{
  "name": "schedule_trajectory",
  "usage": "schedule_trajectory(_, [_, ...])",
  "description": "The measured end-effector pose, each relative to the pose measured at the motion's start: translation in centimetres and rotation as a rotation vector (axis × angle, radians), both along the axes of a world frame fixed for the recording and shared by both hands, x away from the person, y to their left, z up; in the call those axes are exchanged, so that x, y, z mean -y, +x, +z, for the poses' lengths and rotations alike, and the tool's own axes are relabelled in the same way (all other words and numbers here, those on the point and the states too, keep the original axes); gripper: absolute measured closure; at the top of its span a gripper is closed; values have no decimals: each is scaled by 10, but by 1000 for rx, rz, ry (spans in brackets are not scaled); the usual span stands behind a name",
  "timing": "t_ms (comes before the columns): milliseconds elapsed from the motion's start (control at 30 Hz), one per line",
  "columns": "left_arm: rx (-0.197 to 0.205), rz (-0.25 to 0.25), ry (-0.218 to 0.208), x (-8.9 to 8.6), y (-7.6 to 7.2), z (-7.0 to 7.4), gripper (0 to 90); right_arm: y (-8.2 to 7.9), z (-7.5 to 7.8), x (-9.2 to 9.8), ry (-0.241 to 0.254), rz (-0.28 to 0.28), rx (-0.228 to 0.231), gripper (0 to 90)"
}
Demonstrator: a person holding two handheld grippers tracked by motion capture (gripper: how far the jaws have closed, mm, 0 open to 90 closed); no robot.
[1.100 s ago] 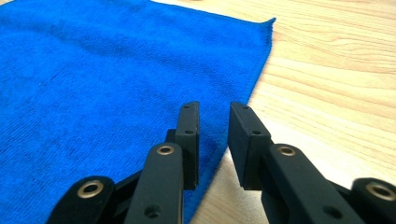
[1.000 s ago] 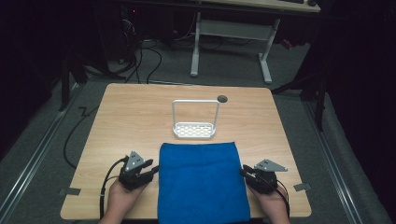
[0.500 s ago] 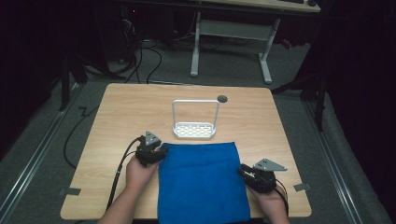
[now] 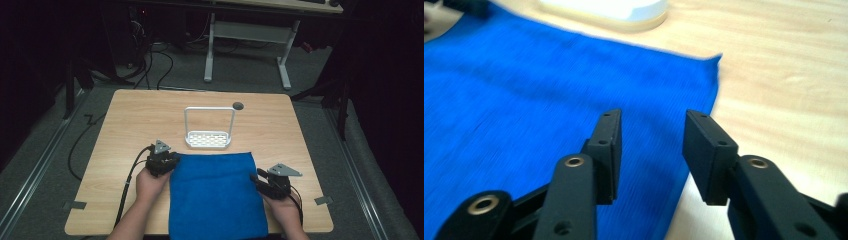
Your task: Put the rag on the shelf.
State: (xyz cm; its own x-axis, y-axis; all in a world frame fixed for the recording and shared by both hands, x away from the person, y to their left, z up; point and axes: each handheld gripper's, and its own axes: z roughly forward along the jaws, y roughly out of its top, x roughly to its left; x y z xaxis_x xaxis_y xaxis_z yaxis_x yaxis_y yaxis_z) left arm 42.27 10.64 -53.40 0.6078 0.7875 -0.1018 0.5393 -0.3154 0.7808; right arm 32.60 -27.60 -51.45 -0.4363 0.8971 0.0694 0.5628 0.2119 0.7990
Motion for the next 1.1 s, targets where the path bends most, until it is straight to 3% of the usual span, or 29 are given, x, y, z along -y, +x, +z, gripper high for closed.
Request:
schedule_trajectory(67, [0, -7, 10, 1, 0, 0, 753, 13, 1, -2, -15, -20, 6, 587])
schedule_trajectory(100, [-11, -10, 13, 1, 0, 0, 769, 29, 0, -3, -37, -51, -11, 580])
schedule_trajectory(133, [-11, -10, 13, 1, 0, 0, 776, 29, 0, -3, -37, -51, -11, 580])
schedule_trajectory(167, [-20, -14, 19, 2, 1, -1, 788, 48, -3, -1, -35, -88, -35, 575])
schedule_trajectory(233, [-22, -18, 20, 2, 1, -1, 804, 53, -4, -1, -32, -98, -43, 575])
schedule_trajectory(267, [-25, -18, 15, 1, 2, -1, 821, 67, -6, -1, -28, -106, -65, 568])
schedule_trajectory(400, [-31, -16, 9, 1, 2, -1, 837, 81, -9, -4, -34, -103, -73, 561])
schedule_trajectory(567, [-35, -14, 8, 0, 2, -1, 846, 88, -14, -8, -58, -88, -102, 571])
schedule_trajectory(600, [-37, -14, 6, 0, 3, -1, 848, 87, -15, -10, -89, -79, -84, 593])
schedule_trajectory(667, [-38, -14, 5, 0, 3, -1, 850, 87, -15, -11, -95, -77, -80, 606])
schedule_trajectory(900, [-46, -18, -5, -1, 3, -1, 857, 83, -16, -16, -114, -69, -60, 763])
schedule_trajectory(933, [-33, -23, 13, 1, 2, -1, 863, 83, -16, -18, -107, -64, -60, 849])
schedule_trajectory(1100, [-23, -24, 23, 2, 1, -1, 866, 82, -14, -18, -114, -47, -60, 879])
